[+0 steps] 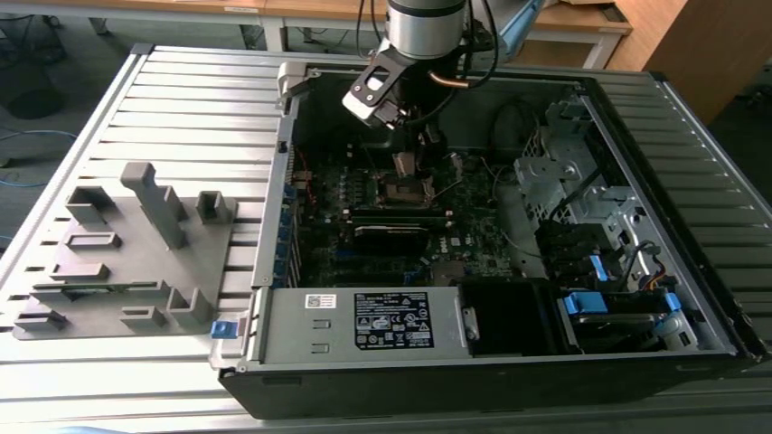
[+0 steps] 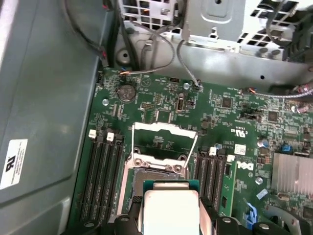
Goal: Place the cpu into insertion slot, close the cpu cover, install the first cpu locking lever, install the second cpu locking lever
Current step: 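Place the cpu into insertion slot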
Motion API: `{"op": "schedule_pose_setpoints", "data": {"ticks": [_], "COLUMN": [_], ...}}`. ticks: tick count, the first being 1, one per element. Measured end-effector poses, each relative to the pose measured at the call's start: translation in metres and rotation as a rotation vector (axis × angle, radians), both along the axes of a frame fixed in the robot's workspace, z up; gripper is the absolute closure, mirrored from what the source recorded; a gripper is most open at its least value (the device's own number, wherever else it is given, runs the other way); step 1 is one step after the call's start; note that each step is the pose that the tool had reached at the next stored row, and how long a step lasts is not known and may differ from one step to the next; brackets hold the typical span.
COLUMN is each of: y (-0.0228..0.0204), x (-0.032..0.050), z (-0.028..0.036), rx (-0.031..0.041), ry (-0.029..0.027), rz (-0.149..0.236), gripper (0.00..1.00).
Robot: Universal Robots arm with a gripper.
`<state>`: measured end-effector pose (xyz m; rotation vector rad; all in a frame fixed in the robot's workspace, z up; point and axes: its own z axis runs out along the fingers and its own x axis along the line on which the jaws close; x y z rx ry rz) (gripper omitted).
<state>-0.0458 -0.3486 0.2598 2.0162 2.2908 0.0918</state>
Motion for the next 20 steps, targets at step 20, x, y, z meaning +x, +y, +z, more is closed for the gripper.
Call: {"op": "schedule_pose_setpoints", "data": {"ticks": [20], "y": [0.0], "x": [0.0], "z": [-0.0001], "rx": [0.0001], "ry": [0.0001], "rz": [-0.011], "gripper": [0.46]}}
